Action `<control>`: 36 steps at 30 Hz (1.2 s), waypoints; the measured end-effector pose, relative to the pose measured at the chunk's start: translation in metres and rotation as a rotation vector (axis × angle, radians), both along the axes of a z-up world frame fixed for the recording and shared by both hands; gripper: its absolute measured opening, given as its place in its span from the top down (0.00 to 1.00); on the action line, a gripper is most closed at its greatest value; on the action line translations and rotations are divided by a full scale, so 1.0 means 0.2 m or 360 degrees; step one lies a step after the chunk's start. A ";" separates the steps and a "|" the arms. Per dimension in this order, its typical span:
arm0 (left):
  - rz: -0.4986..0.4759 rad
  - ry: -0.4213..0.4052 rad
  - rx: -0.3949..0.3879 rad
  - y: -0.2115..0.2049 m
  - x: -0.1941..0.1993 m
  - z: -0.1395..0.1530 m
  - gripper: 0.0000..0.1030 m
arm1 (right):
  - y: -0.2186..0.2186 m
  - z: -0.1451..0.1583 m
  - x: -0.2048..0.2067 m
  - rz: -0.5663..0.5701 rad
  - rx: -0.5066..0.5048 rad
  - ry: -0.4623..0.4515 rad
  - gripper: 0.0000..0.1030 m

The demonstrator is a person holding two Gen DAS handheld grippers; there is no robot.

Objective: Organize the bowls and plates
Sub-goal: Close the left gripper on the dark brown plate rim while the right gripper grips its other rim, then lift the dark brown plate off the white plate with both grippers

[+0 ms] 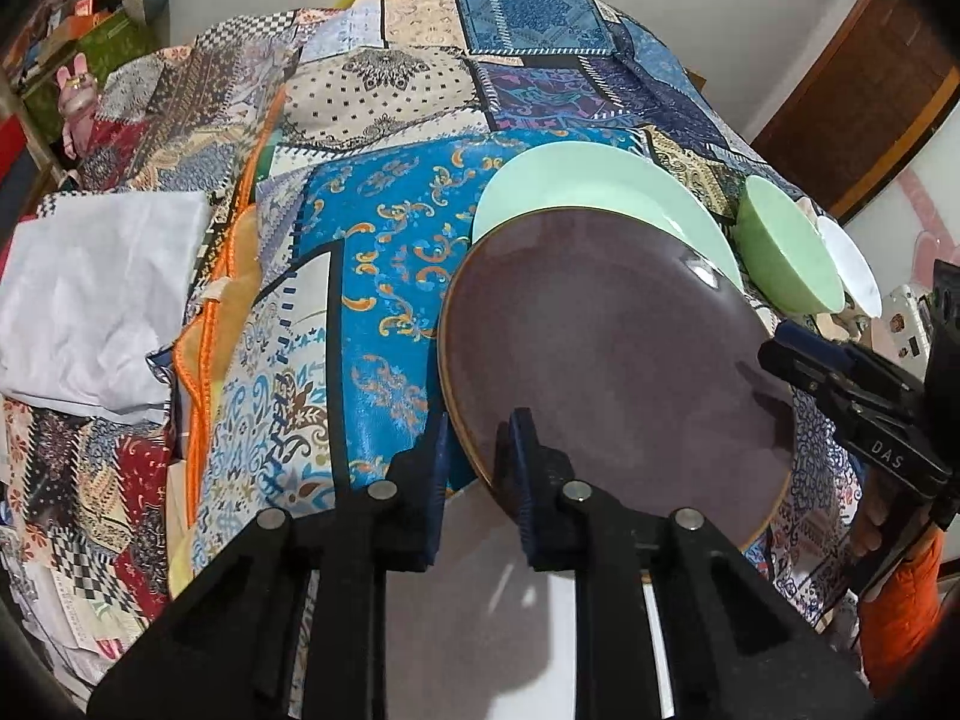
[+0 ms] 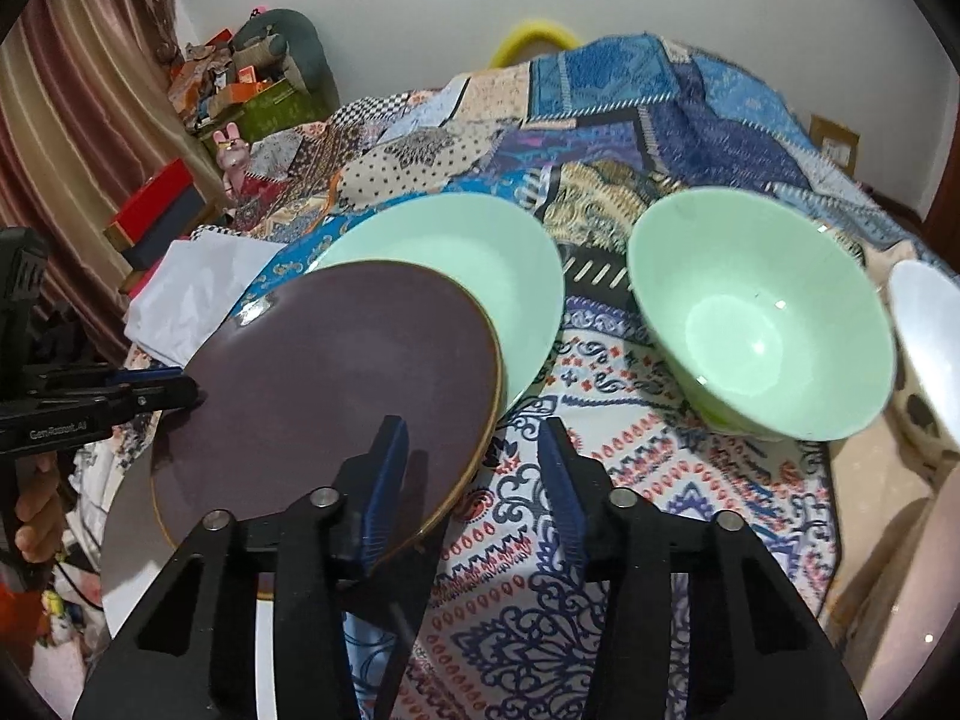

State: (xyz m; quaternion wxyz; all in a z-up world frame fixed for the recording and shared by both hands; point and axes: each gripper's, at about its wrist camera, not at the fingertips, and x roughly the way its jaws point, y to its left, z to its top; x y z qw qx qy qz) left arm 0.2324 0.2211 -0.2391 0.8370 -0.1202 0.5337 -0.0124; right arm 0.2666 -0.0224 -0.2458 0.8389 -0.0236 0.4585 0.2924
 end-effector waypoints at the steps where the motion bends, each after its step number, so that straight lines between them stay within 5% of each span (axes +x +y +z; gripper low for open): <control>1: 0.0004 -0.0004 -0.0007 0.00 0.00 0.00 0.81 | 0.00 -0.01 0.01 0.0002 0.0016 0.0030 0.67; 19: -0.0029 0.0020 -0.0079 0.05 0.12 -0.05 0.80 | 0.04 -0.05 0.02 0.0043 0.0030 0.0083 0.73; 36: -0.0088 0.0017 -0.0021 -0.08 -0.11 -0.01 0.78 | -0.02 -0.02 -0.05 0.0080 0.0010 0.0032 0.77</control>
